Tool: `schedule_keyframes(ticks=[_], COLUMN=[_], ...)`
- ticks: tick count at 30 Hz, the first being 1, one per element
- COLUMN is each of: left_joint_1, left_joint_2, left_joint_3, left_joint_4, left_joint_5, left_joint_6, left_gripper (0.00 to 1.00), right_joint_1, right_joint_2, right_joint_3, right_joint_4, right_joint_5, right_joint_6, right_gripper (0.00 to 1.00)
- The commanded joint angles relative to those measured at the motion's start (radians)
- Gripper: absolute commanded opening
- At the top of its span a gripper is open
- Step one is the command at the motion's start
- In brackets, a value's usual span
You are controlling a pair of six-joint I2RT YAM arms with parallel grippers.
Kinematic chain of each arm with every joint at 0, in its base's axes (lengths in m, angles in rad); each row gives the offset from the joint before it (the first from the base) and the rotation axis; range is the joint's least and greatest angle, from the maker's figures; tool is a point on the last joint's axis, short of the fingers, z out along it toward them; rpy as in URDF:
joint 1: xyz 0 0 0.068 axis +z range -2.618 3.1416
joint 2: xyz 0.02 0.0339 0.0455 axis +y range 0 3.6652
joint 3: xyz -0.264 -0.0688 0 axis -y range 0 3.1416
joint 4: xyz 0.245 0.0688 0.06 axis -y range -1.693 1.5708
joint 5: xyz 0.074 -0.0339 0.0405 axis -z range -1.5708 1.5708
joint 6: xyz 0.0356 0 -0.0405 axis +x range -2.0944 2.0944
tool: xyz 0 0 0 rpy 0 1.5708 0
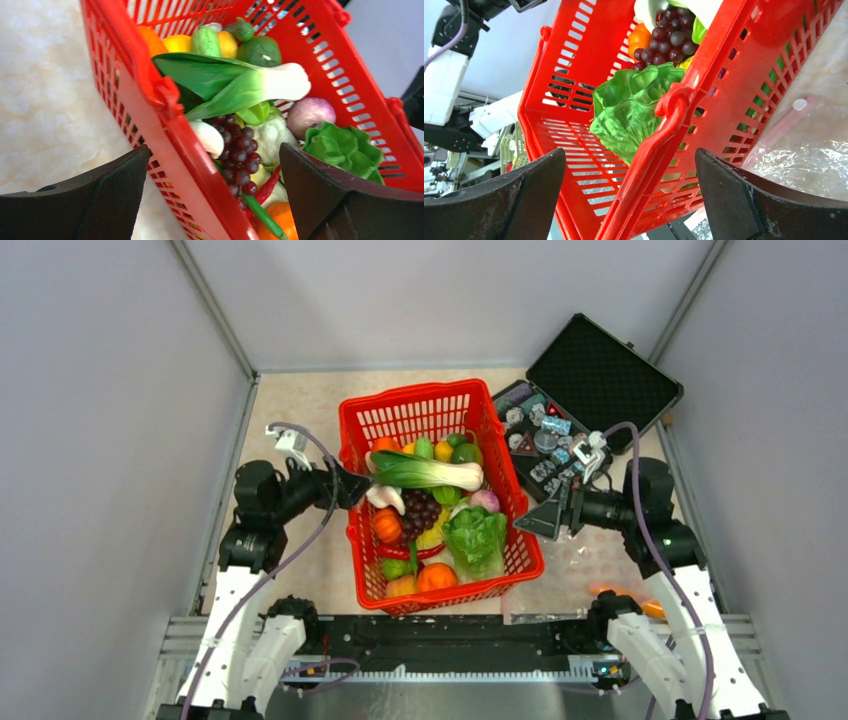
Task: Place the food in the zip-top bag and seal the zipper
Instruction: Move the bin to the center of the board.
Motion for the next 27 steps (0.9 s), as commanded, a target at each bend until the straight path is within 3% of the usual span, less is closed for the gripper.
schedule_keyframes(ticks=[1,4,7,12,17,23,27], left_joint_1=[-0.001,-0.001,-0.001,-0.001,0.001,0.007,0.027], left_joint_2=[0.037,0.048,0.076,0.201,0.301,0.482,0.598], left_joint_3=[-0.011,-0.023,-0.052,-0.020,0.051,0.190,0.294], left_joint_4=[-0.061,-0.034,0.100,0.244,0.251,0.267,0.241], left_joint_5=[-0.090,-0.118,-0.076,0.024,-0.095,-0.206,-0.289], left_joint_6=[0.055,0.040,-0.031,-0.154,-0.128,-0.082,-0.044], left_gripper=[0.99,0.99,0.99,0.99,0.99,0.99,0.99], right_joint_1=[0.101,0.203,0.288,0.330,0.347,0.348,0.343], right_joint_2=[0.076,0.158,0.273,0.471,0.661,0.968,1.171], right_joint_3=[0.002,0.005,0.046,0.139,0.264,0.595,0.892], right_joint_4=[0.072,0.241,0.378,0.539,0.684,0.584,0.368], right_joint_5=[0.101,0.178,0.281,0.346,0.336,0.383,0.476], right_joint_6=[0.016,0.117,0.184,0.253,0.290,0.199,0.102], right_gripper=[0.99,0.99,0.99,0.99,0.99,0.99,0.99])
